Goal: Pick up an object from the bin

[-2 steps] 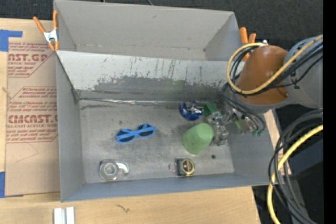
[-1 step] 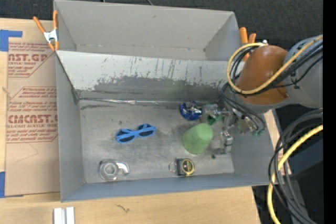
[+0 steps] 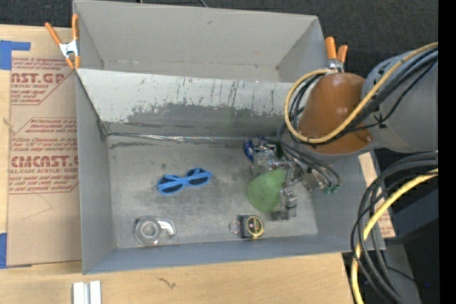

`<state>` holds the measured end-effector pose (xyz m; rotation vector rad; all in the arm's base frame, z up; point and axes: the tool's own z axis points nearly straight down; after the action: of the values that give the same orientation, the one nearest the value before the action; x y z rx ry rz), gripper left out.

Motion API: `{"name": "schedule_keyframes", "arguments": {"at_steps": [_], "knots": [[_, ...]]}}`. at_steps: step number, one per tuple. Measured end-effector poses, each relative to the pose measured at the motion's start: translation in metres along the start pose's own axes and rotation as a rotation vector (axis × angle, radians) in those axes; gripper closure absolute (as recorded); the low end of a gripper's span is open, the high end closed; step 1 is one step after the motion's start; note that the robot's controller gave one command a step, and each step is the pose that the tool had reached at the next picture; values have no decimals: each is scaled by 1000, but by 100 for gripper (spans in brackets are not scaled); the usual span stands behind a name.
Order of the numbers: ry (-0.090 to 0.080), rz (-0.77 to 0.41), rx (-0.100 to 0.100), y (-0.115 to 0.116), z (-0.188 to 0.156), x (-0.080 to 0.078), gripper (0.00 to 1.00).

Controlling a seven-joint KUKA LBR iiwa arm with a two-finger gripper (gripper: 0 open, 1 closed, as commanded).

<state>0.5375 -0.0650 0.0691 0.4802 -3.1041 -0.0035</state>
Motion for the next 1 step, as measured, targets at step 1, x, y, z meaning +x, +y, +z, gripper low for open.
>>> {"name": "schedule_keyframes", "arguments": {"at_steps": [1], "knots": [[-4, 3, 3, -3, -2, -1, 100]]}}
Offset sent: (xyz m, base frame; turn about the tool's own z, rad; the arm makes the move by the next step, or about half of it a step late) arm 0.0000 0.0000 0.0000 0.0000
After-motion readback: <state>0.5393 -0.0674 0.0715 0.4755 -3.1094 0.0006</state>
